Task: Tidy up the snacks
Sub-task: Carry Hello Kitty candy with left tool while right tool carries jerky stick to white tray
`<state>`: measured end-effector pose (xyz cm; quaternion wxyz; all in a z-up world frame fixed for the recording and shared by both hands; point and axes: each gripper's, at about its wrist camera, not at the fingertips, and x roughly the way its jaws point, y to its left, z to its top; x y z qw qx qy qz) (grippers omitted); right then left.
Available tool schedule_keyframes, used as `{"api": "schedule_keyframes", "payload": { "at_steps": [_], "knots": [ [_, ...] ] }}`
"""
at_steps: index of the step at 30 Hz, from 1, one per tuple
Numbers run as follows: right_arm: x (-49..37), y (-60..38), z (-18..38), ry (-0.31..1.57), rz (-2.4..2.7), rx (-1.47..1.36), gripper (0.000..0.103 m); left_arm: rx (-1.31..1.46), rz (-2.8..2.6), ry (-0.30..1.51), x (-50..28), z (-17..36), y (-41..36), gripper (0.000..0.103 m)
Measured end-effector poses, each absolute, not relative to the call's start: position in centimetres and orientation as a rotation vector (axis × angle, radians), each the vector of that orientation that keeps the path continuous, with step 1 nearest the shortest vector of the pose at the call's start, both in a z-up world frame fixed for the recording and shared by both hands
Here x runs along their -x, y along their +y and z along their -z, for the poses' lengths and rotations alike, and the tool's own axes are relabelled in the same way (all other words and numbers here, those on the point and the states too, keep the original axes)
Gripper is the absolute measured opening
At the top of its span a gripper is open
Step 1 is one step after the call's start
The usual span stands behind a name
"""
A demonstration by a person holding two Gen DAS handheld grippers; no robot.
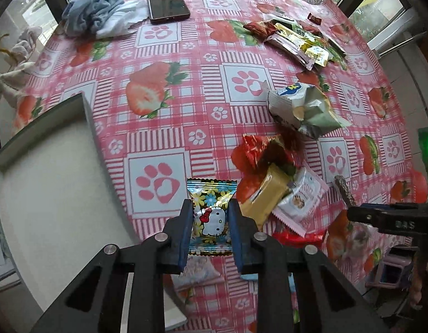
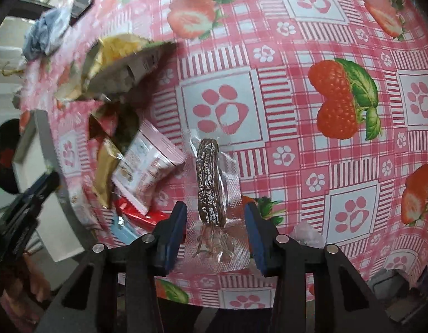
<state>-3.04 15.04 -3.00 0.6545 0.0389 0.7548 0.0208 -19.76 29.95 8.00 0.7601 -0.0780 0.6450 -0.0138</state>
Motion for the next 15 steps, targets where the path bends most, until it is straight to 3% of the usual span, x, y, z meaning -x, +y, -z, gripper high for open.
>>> {"api": "schedule_keyframes", "payload": {
  "at_steps": [2, 4, 5, 8, 10, 12, 15],
  "knots": [
    [3.4, 14.9, 3.7, 1.735, -0.022, -0.035, 0.047, 0.17, 0.018, 1.405, 18.9, -7.6, 29.3, 0.027],
    [4.2, 14.7, 4.3, 1.752, -0.006, 0.009, 0.057, 0.169, 0.014, 1.409, 18.9, -7.6, 29.2, 0.027],
    [4.5, 15.1, 4.6, 1.754, 0.0, 0.022, 0.067, 0.168, 0.015, 1.41, 19.0, -7.7, 29.1, 0.027],
    [6.5, 14.5, 4.8, 1.756, 0.028, 0.065, 0.069, 0.16, 0.019, 1.408, 19.5, -8.2, 29.3, 0.027],
    [7.8, 14.6, 4.3, 1.746, 0.033, 0.108, 0.066, 0.152, 0.02, 1.408, 19.8, -8.4, 29.5, 0.027],
    [9.1, 14.8, 3.5, 1.726, 0.016, 0.157, 0.043, 0.157, 0.012, 1.411, 20.0, -8.5, 29.7, 0.027],
    [11.3, 15.2, 2.1, 1.72, -0.032, 0.151, 0.039, 0.157, 0.014, 1.405, 20.3, -8.9, 30.1, 0.027]
  ]
}}
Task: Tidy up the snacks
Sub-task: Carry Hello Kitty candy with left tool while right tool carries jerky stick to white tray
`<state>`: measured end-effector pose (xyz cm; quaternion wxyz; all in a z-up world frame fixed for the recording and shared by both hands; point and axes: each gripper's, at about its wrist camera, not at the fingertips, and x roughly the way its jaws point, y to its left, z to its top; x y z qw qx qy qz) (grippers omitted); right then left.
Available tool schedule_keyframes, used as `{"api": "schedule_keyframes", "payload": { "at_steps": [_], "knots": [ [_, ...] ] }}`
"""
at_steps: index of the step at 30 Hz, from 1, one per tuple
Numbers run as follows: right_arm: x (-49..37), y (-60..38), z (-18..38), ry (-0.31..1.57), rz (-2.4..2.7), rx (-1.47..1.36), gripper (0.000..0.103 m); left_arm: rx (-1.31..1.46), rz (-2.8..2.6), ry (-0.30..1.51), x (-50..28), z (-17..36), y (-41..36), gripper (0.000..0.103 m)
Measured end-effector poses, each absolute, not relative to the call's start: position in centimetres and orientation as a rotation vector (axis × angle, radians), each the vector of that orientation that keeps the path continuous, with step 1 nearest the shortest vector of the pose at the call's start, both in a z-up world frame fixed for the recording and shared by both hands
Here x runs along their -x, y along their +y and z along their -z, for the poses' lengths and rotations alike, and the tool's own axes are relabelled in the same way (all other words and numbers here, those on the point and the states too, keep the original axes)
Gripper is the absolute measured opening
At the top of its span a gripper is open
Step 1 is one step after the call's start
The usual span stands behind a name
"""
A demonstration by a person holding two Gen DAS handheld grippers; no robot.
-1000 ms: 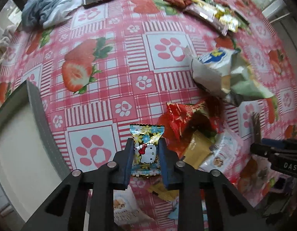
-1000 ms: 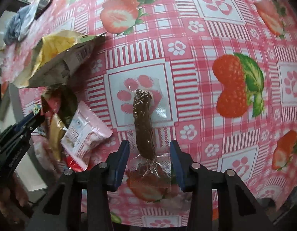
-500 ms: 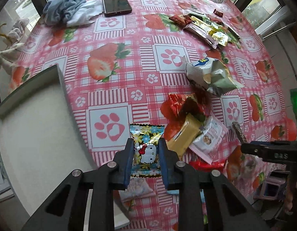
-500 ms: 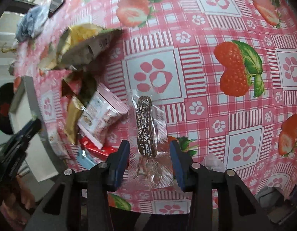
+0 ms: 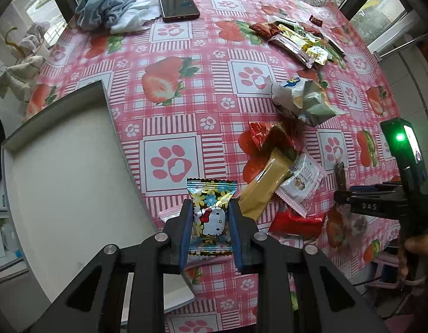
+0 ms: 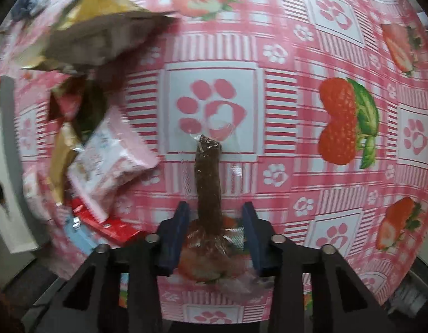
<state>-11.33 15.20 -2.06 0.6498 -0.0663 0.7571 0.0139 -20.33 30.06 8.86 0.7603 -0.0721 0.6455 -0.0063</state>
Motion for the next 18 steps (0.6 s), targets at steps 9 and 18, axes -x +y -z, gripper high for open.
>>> {"api": "schedule_keyframes", "payload": {
  "at_steps": [9, 18],
  "knots": [
    [14.7, 12.9, -4.7, 1.678, -0.182, -0.024, 0.039, 0.193, -0.048, 1.366, 22.3, -10.4, 32.4, 0.027],
    [13.4, 16.5, -10.2, 1.672, -0.329, 0.033, 0.039, 0.258, -0.135, 1.354, 24.5, -10.3, 36.4, 0.027]
  ]
}}
